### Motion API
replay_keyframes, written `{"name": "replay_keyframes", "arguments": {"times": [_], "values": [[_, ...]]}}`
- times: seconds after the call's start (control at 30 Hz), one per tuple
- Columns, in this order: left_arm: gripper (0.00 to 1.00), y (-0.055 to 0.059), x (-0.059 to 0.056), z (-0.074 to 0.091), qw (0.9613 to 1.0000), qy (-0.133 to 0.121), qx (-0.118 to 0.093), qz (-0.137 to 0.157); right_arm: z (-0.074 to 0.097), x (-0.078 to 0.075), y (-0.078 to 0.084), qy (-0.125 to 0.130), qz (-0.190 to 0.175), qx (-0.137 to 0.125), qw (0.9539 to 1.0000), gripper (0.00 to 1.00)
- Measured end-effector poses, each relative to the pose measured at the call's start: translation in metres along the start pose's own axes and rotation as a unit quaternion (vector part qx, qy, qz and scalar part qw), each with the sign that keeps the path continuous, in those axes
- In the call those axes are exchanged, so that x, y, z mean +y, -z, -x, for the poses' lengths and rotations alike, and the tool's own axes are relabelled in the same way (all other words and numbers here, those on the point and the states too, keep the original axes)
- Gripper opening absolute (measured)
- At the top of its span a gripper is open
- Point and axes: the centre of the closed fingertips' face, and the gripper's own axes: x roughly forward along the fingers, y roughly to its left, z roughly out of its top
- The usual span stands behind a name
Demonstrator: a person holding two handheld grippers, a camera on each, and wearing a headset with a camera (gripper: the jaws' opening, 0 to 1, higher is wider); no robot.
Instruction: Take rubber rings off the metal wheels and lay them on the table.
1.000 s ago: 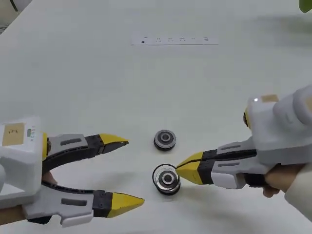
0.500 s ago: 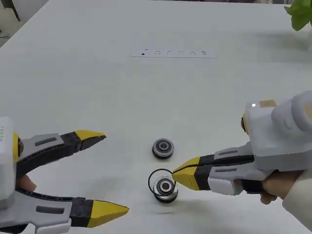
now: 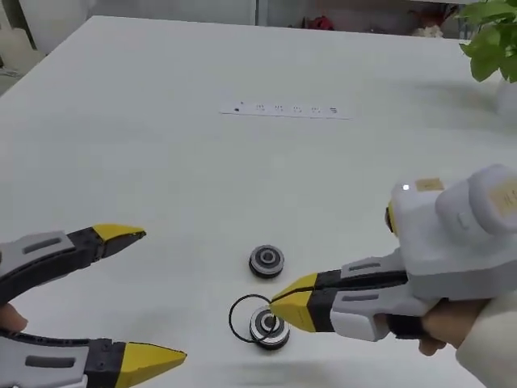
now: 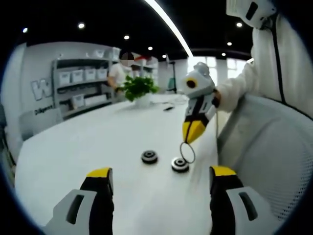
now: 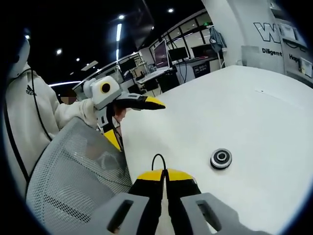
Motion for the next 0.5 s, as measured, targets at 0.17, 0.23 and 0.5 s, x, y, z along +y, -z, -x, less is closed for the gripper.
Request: {"name": "replay_keyframes", "arguments": {"times": [0.17, 0.23, 0.5], "values": [[0.82, 0.001, -0.001, 0.004, 1.0000, -0.002, -0.001, -0.001, -0.003, 0.007, -0.007, 0.000, 0.003, -0.006, 1.0000, 0.00], [0.82, 0.001, -0.001, 0.004, 1.0000, -0.003, 0.000, -0.003, -0.006, 0.010, -0.009, 0.000, 0.005, -0.005, 1.0000, 0.00], [0.82, 0.003, -0.003, 0.006, 1.0000, -0.002, 0.000, -0.006, -0.018, 0.020, -0.010, -0.006, 0.012, 0.001, 0.9999, 0.00]]}}
